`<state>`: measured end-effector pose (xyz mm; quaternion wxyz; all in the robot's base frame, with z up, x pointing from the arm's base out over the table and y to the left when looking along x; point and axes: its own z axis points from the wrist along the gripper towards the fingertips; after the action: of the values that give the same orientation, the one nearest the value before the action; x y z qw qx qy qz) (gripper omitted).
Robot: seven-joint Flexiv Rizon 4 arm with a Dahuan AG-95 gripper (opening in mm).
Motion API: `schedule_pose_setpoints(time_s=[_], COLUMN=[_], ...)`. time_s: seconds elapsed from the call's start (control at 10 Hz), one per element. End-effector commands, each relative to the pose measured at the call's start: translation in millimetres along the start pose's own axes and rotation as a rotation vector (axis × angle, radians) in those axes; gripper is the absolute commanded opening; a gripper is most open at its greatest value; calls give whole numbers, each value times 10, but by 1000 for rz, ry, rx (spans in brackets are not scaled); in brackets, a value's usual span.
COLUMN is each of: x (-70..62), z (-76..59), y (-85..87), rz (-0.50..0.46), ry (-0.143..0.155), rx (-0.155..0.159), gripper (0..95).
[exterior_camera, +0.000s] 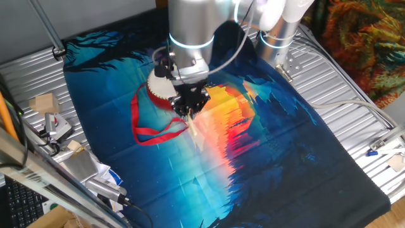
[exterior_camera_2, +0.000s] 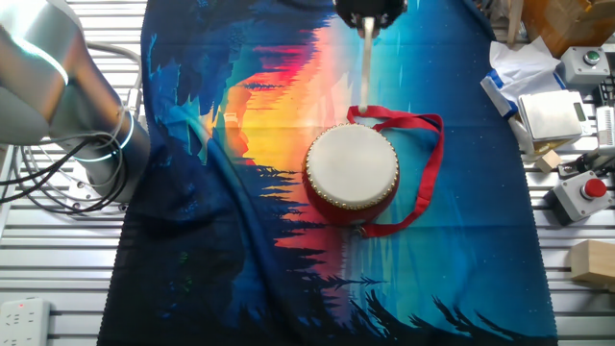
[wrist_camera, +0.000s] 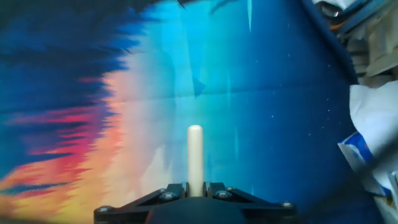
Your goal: Play the drum
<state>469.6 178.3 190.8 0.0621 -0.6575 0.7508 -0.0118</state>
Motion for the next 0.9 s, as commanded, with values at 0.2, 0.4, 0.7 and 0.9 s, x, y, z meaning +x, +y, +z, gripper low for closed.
schedule_pose_setpoints(time_s=[0.2,0.4,0.7,0.9], x=[-57,-58,-60,-60], z=[1,1,1,1], y=[-61,-62,-64,-64], rz=[25,36,45,57], ry=[74,71,80,96], rx=[-41,-40,-39,-36], gripper=[0,0,0,0])
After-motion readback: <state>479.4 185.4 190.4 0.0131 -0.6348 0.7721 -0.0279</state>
